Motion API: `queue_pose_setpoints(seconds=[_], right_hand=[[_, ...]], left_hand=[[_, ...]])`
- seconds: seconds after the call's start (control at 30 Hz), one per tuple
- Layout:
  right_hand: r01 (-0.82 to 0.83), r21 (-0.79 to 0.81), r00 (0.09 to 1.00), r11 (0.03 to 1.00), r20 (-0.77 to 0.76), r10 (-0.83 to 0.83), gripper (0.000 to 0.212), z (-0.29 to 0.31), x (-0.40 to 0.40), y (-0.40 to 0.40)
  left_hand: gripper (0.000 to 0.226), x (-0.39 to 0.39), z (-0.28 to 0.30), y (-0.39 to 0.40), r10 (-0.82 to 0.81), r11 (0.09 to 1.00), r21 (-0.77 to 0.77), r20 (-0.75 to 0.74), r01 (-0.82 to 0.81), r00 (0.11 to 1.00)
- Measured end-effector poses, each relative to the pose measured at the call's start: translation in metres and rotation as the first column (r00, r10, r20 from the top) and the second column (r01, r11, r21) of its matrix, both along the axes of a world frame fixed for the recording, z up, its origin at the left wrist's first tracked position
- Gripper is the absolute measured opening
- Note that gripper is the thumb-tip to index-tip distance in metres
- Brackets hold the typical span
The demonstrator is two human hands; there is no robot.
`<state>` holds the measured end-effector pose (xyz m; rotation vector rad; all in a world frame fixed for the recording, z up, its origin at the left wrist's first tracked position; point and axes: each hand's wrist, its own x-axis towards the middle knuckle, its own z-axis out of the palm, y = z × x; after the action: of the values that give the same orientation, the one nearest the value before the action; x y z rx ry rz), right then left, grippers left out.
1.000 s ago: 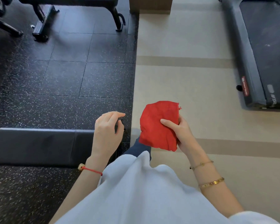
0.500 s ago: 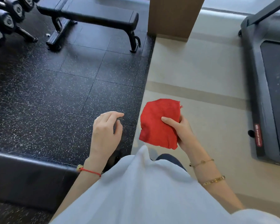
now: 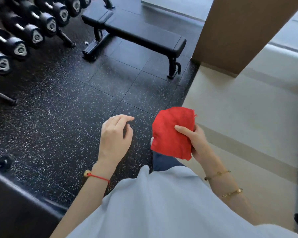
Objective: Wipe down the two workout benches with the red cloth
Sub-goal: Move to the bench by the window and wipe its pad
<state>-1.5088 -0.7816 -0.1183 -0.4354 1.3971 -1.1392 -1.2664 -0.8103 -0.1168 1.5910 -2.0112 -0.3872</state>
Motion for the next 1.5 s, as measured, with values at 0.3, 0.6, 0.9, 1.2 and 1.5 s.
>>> queue_pose_setpoints(seconds=[0.3,0.6,0.9,1.2,1.5], right_hand=[[-0.141,-0.060,0.990,0.988,0.019,0.142,0.052,0.035,-0.022,-0.236],[-0.103,-0.024,0.995,0.994,-0.014,0.103,0.036,0.026,-0.009,-0.414],[0.111,-0.021,0.992,0.994,0.068,-0.109,0.034,0.016,0.009,-0.575],[0.295,0.037,0.953,0.955,0.068,-0.297,0.034,0.001,-0.021,-0.690],[0.297,0.102,0.952,0.949,0.039,-0.302,0.035,-0.044,-0.125,-0.809]], left_hand=[[0.025,-0.025,0.035,-0.211,0.090,0.996,-0.013,-0.014,-0.090,0.996],[0.025,-0.014,0.038,-0.399,0.046,0.999,-0.019,-0.010,-0.046,0.999],[0.026,-0.004,0.040,-0.603,-0.152,0.988,-0.016,0.006,0.152,0.988],[0.028,-0.055,0.028,-0.759,-0.341,0.940,0.032,0.020,0.341,0.940],[0.028,-0.163,-0.023,-0.885,-0.389,0.920,0.075,0.032,0.385,0.921]])
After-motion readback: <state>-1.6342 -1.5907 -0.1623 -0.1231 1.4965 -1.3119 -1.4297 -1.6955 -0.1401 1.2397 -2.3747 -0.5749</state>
